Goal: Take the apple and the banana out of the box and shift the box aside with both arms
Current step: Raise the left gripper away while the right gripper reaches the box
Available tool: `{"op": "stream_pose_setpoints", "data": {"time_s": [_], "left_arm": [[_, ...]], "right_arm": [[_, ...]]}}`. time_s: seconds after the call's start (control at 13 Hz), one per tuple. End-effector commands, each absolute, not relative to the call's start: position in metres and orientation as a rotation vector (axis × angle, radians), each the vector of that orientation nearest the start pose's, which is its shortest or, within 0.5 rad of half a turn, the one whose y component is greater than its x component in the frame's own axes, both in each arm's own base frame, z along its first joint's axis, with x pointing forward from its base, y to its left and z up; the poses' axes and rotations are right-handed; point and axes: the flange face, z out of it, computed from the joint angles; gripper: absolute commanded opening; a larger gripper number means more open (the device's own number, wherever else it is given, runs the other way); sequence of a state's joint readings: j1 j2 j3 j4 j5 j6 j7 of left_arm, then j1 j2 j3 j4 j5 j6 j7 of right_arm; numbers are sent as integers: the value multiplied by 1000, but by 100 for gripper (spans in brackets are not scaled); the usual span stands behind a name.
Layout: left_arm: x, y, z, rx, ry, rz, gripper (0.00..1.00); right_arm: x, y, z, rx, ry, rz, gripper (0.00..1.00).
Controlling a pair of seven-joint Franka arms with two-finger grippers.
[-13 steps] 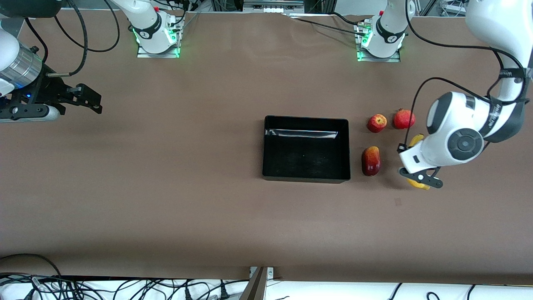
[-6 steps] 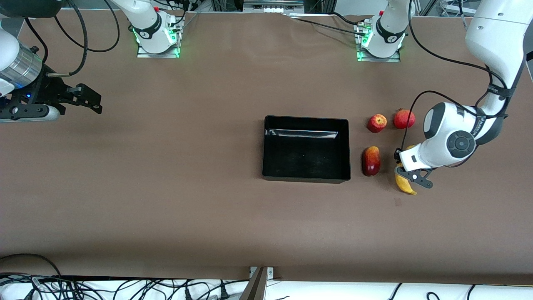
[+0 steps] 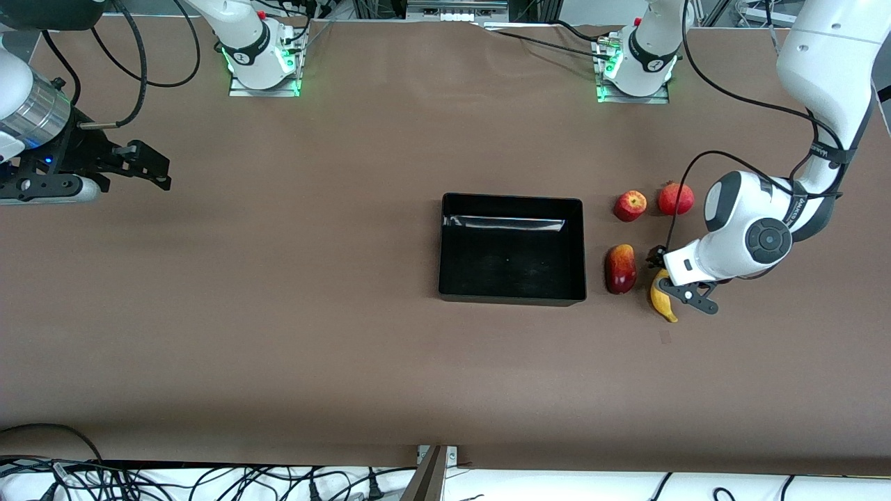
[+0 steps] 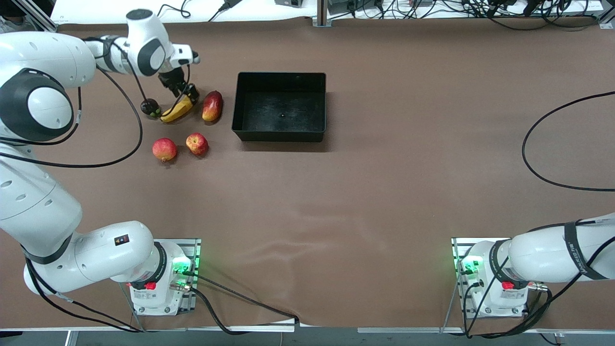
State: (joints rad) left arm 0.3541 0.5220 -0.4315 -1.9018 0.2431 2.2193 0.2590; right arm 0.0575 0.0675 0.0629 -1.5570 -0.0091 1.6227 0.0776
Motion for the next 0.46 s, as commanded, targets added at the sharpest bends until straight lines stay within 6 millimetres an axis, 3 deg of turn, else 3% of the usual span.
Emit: {"op": "stream_pose_setpoints", "data": {"time_s": [0.0,0.15,0.31,0.38], "left_arm": [[618,-64,337,-3080,620,341,100],[626,-67,398,-3066,512,455,100],[630,-68,447,-3067,474,463,100],[630,-66,475,-3068,436,474,100]], "right_arm": [[579,69,594,-3150,-71,6,100],[590,71,567,-3152,-76,80,100],[599,75,541,-3149,-88,148,100],[598,93,537,-3149,-139,160,100]]}}
